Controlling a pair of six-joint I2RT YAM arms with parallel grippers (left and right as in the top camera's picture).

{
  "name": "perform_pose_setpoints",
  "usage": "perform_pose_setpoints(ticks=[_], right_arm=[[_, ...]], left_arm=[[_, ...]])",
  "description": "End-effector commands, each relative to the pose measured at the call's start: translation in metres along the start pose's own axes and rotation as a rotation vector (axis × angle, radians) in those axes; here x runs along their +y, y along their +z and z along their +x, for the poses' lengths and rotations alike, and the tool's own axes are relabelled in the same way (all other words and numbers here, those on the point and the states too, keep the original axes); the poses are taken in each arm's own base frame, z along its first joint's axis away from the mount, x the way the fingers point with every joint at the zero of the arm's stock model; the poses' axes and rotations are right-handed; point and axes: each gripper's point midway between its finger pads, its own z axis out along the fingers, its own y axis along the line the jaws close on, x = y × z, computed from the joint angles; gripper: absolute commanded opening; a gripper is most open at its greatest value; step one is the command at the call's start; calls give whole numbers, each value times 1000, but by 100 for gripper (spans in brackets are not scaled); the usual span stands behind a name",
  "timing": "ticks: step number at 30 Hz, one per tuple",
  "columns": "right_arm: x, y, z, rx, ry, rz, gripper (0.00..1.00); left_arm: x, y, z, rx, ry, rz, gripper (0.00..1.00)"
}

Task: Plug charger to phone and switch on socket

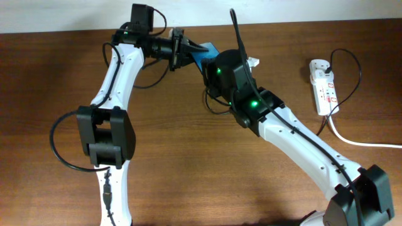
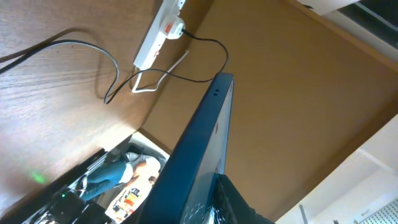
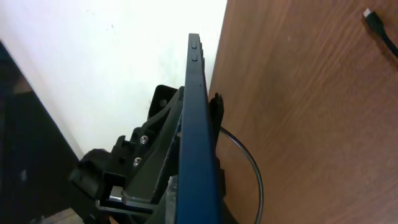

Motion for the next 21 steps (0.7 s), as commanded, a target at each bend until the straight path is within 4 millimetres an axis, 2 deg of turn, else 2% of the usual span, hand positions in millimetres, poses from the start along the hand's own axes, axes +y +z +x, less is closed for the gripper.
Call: perform_pose_setpoints(ticks=[1, 6, 8, 10, 14, 15, 21], right_arm=[[0, -6, 9, 20, -133, 14, 4], [-5, -6, 8, 18, -135, 31, 6], [-5, -6, 8, 18, -135, 31, 17], [-5, -6, 8, 18, -135, 31, 23], [-5, -6, 8, 18, -135, 31, 26], [-5, -6, 8, 18, -135, 32, 29], [-6, -6, 9, 21, -158, 35, 30]], left_arm=[[-4, -1, -15, -112, -98, -28, 0], [-14, -3, -20, -120, -75, 2, 0], [-20, -3, -22, -127, -36, 16, 0], [-28, -4, -25, -135, 14, 36, 0], [-32, -7, -28, -152, 47, 47, 0], [-32, -9, -31, -162, 52, 48, 0], [-37, -13, -27, -134, 93, 66, 0]])
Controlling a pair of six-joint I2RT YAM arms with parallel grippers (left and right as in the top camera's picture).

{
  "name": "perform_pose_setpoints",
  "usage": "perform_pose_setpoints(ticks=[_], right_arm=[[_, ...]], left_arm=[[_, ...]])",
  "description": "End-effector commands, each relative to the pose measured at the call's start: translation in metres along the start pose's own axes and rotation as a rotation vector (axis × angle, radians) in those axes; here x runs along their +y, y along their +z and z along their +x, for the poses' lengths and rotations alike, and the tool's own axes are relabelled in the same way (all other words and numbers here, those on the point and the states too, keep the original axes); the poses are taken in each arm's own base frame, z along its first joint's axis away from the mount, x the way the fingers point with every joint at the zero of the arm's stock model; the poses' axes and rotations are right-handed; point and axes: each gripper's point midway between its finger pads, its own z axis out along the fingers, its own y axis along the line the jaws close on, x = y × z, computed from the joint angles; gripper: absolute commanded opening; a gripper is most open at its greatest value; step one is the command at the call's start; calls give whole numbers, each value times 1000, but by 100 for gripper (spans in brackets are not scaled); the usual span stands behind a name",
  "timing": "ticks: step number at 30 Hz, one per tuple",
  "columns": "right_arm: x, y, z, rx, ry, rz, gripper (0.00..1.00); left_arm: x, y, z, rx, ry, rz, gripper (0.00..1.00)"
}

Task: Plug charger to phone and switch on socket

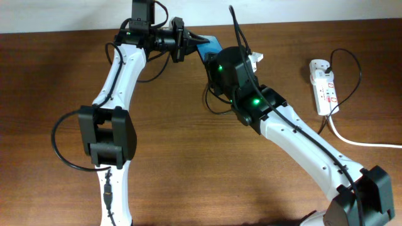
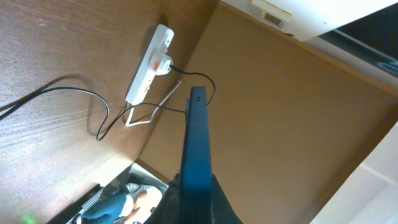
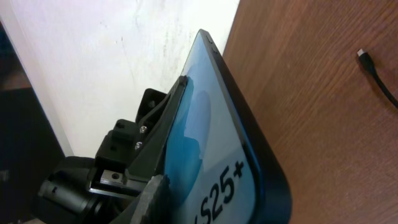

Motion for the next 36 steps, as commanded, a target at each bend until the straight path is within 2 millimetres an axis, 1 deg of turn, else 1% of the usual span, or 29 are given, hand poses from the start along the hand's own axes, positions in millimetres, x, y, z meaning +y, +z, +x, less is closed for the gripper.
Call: perform_pose_setpoints(ticks=[1, 3, 5, 6, 7, 9, 11, 12, 13, 14, 16, 18, 19, 20, 21, 22, 23, 25, 26, 27, 28, 29, 31, 32, 33, 34, 36], right_arm=[[-10, -5, 21, 73, -78, 29, 30], [-10, -5, 21, 73, -130, 28, 30], [-10, -5, 21, 74, -201, 26, 30], [-10, -5, 21, 74, -251, 24, 29], [-10, -5, 20, 72, -343, 20, 30], [-10, -5, 20, 73, -455, 17, 31], [-13, -5, 19, 75, -525, 25, 31], [-15, -5, 19, 77, -551, 33, 22], [-15, -5, 18, 78, -606, 33, 15], [-15, -5, 14, 72, -656, 32, 13], [-16, -4, 8, 76, -748, 36, 14], [-19, -4, 9, 152, -889, 16, 23], [-27, -5, 9, 217, -941, 16, 32], [-31, -6, 6, 258, -947, 17, 34], [-35, -10, 4, 355, -965, -18, 35], [-38, -14, -7, 411, -940, -39, 35], [-37, -19, -15, 450, -903, -59, 35], [-39, -28, -33, 475, -872, -11, 35], [-41, -34, -39, 487, -900, 46, 35], [-43, -35, -44, 489, -922, 110, 34], [-40, -31, -46, 502, -937, 166, 35], [-36, -22, -46, 530, -938, 191, 34], [-34, 3, -41, 592, -918, 221, 34], [-42, 27, -36, 629, -907, 254, 27], [-50, 42, -32, 647, -902, 270, 24], [-64, 60, -27, 669, -895, 291, 24], [-89, 81, -20, 694, -869, 331, 24]], left_arm=[[-19, -14, -3, -11, 77, 46, 0], [-26, -16, -1, 4, 187, 70, 0], [-26, -24, -3, 0, 359, 81, 0], [-25, -28, -5, -7, 437, 82, 0], [-22, -32, -7, -15, 528, 75, 0], [-16, -35, -8, -19, 603, 62, 0], [-10, -38, -8, -18, 662, 50, 0], [-6, -39, -7, -15, 690, 42, 0], [-3, -40, -7, -13, 724, 36, 0], [2, -42, -7, -11, 734, 24, 0], [10, -47, -6, -5, 744, 8, 0], [20, -53, -4, 7, 730, -9, 0], [28, -54, 1, 23, 711, -23, 0], [35, -54, 6, 43, 698, -37, 0], [45, -55, 11, 59, 677, -65, 0], [63, -58, 11, 52, 620, -154, 0], [72, -63, 6, 33, 600, -204, 0], [70, -73, -1, 5, 575, -195, 0], [69, -84, -8, -21, 555, -191, 0], [68, -96, -16, -55, 527, -183, 0], [66, -111, -25, -98, 465, -167, 0], [57, -126, -29, -114, 429, -99, 0], [50, -142, -31, -120, 413, -36, 0], [49, -147, -31, -121, 403, -21, 0], [50, -149, -30, -122, 394, -22, 0], [51, -150, -30, -122, 387, -24, 0], [52, -150, -30, -123, 381, -30, 0]])
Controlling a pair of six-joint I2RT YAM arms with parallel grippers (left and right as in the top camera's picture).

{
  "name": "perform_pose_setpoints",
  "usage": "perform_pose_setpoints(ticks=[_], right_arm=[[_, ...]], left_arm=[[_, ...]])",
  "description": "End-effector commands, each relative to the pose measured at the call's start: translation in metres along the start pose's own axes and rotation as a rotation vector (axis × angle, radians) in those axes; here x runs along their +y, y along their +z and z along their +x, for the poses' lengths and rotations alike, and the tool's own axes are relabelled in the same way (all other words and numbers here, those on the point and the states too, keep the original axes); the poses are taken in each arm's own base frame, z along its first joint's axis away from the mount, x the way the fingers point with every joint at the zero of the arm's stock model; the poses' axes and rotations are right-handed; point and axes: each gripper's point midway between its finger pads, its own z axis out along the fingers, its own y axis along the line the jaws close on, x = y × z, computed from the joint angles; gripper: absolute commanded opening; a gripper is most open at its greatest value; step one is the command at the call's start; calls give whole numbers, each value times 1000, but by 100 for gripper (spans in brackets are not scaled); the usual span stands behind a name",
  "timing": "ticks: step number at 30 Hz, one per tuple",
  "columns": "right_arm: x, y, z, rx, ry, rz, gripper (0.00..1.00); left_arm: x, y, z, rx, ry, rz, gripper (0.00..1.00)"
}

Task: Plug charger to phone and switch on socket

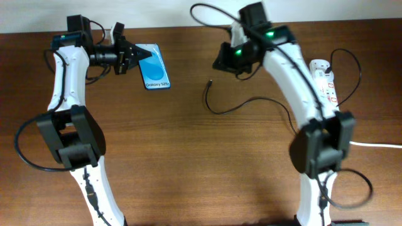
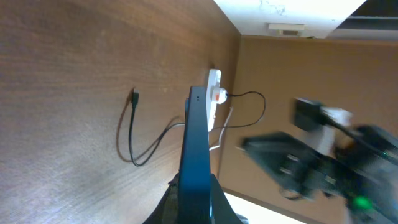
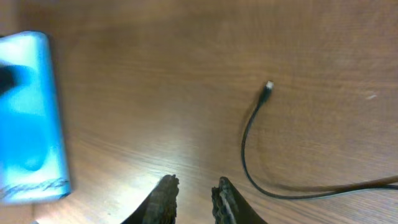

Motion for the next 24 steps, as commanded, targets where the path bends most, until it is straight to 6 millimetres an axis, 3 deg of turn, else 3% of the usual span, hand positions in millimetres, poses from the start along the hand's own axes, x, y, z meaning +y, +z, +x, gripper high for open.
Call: perform_pose_setpoints(ticks=[1, 4, 6, 12, 14, 24], right_arm=[[-7, 48, 9, 68, 21, 10, 24], [-24, 85, 17, 113, 50, 33, 24], [-39, 103, 11, 89, 48, 69, 25], [-73, 119, 17, 83, 119, 198, 25], [-71, 120, 12, 65, 110, 188, 25], [-63, 166, 37, 112, 116, 192, 24]], left_arm=[[-21, -1, 4, 17, 3, 63, 0], [-21, -1, 4, 17, 4, 63, 0], [-20, -1, 5, 19, 1, 62, 0], [-16, 0, 4, 12, -3, 36, 0], [-16, 0, 4, 12, -3, 37, 0], [-16, 0, 6, 21, -21, 38, 0]])
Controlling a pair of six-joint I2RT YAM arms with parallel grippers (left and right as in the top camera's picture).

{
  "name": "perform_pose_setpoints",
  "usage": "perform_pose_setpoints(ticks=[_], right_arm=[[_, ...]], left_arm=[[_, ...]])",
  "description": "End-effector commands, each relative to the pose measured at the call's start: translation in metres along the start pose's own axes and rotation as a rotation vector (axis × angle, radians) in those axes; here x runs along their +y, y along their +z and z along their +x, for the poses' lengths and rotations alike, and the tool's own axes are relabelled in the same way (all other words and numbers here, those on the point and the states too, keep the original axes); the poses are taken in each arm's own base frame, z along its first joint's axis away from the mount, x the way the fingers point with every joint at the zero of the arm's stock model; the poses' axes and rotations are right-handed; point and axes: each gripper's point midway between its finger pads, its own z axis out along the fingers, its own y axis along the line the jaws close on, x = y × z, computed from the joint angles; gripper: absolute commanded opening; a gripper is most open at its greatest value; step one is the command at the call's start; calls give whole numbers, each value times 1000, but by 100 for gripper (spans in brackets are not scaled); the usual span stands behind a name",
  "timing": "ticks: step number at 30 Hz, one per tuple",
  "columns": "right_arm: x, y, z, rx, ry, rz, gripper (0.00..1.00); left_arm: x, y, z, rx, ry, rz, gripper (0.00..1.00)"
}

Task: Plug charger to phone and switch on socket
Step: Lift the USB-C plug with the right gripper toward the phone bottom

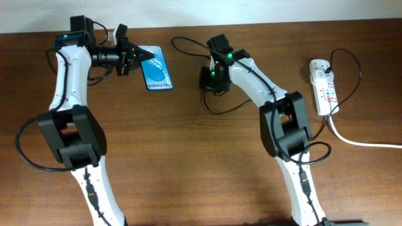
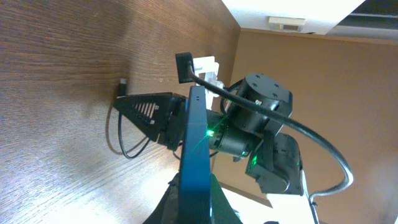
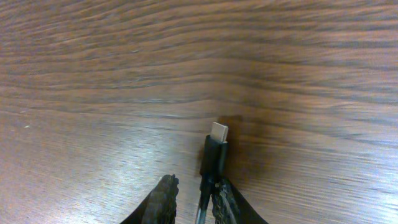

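Note:
My left gripper [image 1: 133,60] is shut on the lower end of a blue phone [image 1: 157,76], holding it at the back left; the left wrist view shows the phone [image 2: 194,149] edge-on between the fingers. The black charger cable [image 1: 235,103] lies on the table and runs to a white power strip [image 1: 323,85]. Its plug [image 3: 214,155] with a metal tip points away from my right gripper [image 3: 196,200]. That gripper is open and low over the table, with the cable between its fingers against the right finger [image 3: 227,202].
The brown wooden table [image 1: 188,163] carries only the cable and the power strip at the right edge. A charger brick [image 1: 317,65] sits in the strip, and a white lead [image 1: 358,141] runs off to the right.
My right gripper was raised at the back right, well clear of the cable; now it is down at the plug end, fingers astride the cable. The left gripper holds the phone in about the same place.
Both grippers were together at the phone at the back middle of the table, and stayed so. Then the left gripper held the phone alone at the back left and the right one was apart and open. Now the right gripper straddles the cable's plug end.

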Motion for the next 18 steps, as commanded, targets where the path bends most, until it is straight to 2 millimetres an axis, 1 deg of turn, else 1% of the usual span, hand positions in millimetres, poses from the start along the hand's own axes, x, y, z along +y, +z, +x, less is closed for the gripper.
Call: perform_pose_setpoints(ticks=[1, 2, 6, 7, 8, 9, 10, 12, 15, 16, 18], right_arm=[[-12, 25, 10, 31, 24, 44, 24], [-16, 26, 9, 27, 25, 60, 23], [-20, 25, 16, 56, -2, 74, 4], [-11, 19, 21, 106, -55, -11, 4], [1, 6, 21, 122, -132, -100, 4], [5, -5, 18, 116, -171, -127, 4], [11, -26, 15, 104, -232, -159, 4], [28, -78, 19, 90, -370, -245, 4], [38, -131, 36, 93, -449, -251, 4], [42, -145, 39, 86, -453, -253, 5], [55, -184, 46, 41, -479, -271, 5]], left_arm=[[-14, -4, 1, 0, 9, 36, 0], [-14, -4, 1, -1, 9, 36, 0], [-14, -4, 1, -1, 9, 36, 0], [-14, -4, 1, 0, 9, 36, 0], [-14, -4, 1, 0, 9, 36, 0], [-14, -4, 1, 0, 9, 36, 0], [-14, -4, 1, -1, 9, 36, 0], [-14, -4, 1, 0, 9, 36, 0], [-16, -4, 2, 6, 2, 47, 0], [-19, -5, 3, 12, 3, 64, 0], [-28, -5, 6, 28, 12, 118, 0]])
